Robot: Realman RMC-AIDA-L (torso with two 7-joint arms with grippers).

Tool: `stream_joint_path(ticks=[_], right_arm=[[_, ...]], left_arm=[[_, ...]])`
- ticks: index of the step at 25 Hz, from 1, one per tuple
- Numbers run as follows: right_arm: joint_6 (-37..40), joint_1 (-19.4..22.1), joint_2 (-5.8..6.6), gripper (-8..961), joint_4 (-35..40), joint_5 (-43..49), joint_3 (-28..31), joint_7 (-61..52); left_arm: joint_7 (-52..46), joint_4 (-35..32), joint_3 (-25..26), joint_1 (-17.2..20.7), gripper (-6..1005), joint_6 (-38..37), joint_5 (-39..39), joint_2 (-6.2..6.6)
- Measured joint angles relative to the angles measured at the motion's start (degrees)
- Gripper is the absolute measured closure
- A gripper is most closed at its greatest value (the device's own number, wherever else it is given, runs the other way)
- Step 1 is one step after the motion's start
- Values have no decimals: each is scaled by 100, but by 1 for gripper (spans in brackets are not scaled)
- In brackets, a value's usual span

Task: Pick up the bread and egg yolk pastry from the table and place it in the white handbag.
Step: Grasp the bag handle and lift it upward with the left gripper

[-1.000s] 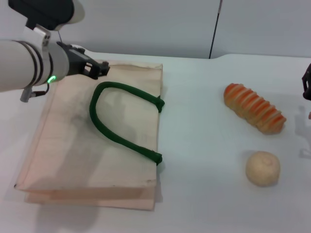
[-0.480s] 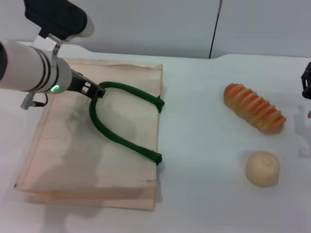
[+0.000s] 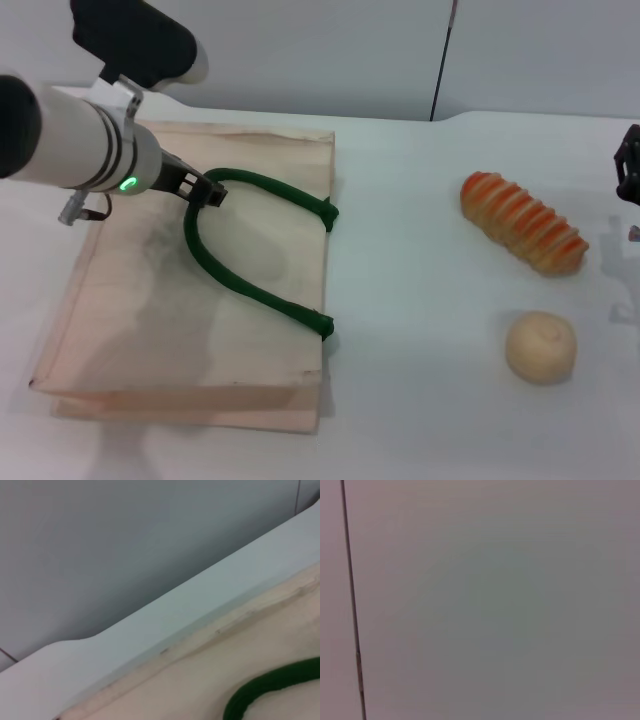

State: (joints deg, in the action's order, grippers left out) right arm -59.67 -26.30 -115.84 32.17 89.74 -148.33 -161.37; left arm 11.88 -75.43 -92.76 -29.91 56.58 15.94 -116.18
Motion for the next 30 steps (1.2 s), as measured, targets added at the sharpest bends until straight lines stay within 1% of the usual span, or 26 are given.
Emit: stream_joint_path(ticks=[17,30], right_arm=[[0,-15,-9,406,0,0,22,0],[0,-24,-9,405,0,0,33,0]], left_arm=[[-3,563,-34,-200,335,-244,169,-20],[-55,749,14,-290,339,-241,207,-19]])
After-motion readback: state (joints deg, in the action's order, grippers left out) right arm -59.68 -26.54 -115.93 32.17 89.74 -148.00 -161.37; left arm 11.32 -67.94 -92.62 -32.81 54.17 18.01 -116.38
